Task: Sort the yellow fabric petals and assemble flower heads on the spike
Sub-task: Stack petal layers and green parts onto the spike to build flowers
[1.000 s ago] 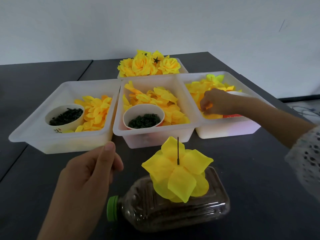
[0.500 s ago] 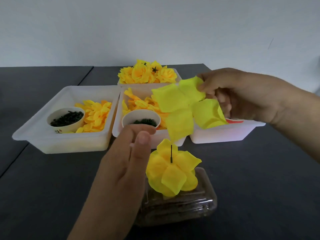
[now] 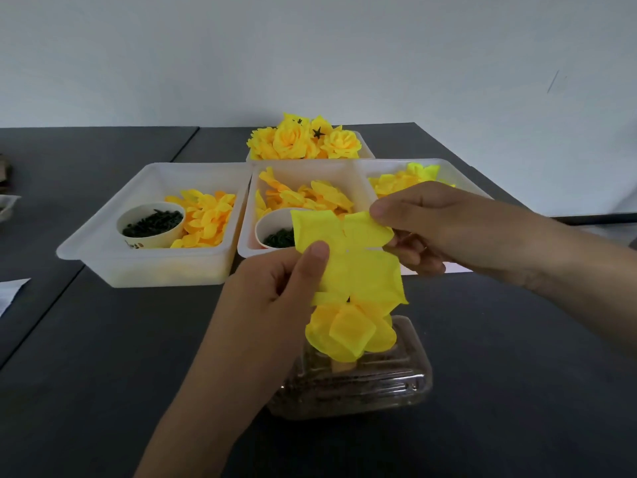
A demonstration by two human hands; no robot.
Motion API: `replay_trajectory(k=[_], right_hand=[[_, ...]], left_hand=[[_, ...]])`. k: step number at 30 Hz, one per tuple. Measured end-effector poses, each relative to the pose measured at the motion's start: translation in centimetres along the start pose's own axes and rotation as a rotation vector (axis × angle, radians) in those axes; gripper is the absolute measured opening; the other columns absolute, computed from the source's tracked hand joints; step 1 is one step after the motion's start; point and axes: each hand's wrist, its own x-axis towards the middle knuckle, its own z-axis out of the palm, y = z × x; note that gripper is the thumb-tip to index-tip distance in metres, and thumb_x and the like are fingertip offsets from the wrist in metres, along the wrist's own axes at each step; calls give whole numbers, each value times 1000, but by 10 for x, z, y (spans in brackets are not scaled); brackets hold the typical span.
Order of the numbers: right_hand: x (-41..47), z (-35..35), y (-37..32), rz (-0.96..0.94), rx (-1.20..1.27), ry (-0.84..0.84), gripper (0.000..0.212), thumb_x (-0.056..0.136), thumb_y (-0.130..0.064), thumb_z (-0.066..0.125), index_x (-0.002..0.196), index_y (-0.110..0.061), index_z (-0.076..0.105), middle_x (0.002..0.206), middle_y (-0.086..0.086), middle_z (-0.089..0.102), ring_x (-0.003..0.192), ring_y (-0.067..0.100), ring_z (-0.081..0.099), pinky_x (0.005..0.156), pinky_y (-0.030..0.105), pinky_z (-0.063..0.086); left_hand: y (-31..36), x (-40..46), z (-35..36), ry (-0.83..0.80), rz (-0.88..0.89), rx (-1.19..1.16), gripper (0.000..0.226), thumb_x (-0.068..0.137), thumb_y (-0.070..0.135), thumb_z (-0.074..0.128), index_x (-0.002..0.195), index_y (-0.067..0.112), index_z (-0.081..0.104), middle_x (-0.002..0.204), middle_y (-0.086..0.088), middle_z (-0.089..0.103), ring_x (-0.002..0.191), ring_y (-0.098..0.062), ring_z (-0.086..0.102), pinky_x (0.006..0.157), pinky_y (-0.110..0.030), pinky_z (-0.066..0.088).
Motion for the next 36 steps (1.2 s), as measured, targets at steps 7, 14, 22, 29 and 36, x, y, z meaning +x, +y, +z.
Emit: replay_trajectory(k=[7, 14, 22, 29, 36], right_hand=[[4, 6, 20, 17, 8, 65, 41, 101, -26, 42, 62, -16, 53, 53, 1, 48, 42, 14, 35, 42, 17, 31], [6, 20, 36, 54, 52, 95, 39, 100, -26, 43, 65, -12, 53, 54, 4, 49, 45, 16, 37, 46, 22, 32], [10, 16, 38, -6, 71, 122, 40, 101, -24, 41, 65, -9, 51, 54, 5, 48, 49, 18, 36, 49, 26, 30], [15, 10, 40, -63, 88, 120, 45, 100, -29, 42, 59, -23, 59, 53, -1, 49, 52, 21, 35, 46, 23, 30], [19, 9, 48, -56, 62, 135, 43, 99, -28, 43, 59, -20, 56, 51, -1, 50, 47, 16, 38, 45, 16, 33]], left_hand=[[-19, -14, 0, -38, -149, -97, 63, 80, 70, 32, 80, 18, 66, 60, -7, 57, 56, -13, 54, 63, -43, 51], [-30, -15, 2, -14, -60, 45, 37, 85, 52, 40, 63, 29, 60, 50, 9, 50, 47, -3, 45, 48, -16, 34], [-28, -12, 2, 66, -26, 84, 41, 92, 58, 46, 63, 33, 61, 50, 9, 53, 47, -4, 49, 48, -18, 37], [-26, -8, 5, 103, 34, 93, 37, 93, 51, 45, 62, 37, 59, 50, 15, 54, 49, -4, 51, 48, -19, 39], [-28, -3, 10, 107, 26, 101, 44, 94, 53, 45, 56, 32, 56, 52, 19, 56, 66, -3, 65, 62, -40, 56]])
